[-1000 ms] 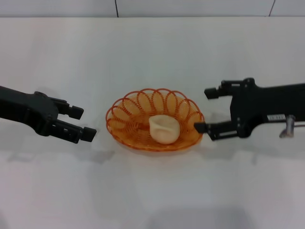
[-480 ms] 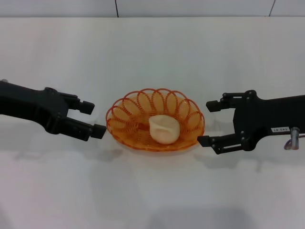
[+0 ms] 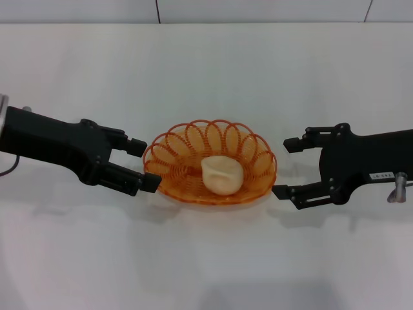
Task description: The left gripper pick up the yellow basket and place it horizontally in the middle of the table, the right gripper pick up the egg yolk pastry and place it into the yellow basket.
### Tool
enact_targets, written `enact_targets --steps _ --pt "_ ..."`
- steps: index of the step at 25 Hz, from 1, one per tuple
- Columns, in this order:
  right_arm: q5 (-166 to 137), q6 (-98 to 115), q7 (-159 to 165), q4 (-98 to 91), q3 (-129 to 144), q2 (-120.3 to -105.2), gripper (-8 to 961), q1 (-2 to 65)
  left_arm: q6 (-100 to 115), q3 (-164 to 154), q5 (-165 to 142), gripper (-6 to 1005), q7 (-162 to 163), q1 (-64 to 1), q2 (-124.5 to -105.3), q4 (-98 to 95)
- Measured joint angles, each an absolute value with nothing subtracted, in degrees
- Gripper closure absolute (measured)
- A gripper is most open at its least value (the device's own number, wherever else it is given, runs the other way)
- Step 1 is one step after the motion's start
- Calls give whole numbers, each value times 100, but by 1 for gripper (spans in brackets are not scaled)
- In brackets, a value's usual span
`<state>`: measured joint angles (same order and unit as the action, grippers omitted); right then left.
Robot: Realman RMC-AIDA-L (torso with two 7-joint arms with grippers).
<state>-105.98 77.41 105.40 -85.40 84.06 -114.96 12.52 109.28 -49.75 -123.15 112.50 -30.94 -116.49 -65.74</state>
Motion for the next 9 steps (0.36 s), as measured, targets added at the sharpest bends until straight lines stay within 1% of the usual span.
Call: enact_targets --steps 9 --pt "-10609 7752 10546 -8556 8402 -11496 135 1260 10940 -4975 -12312 111 11279 -3094 -11653 -6574"
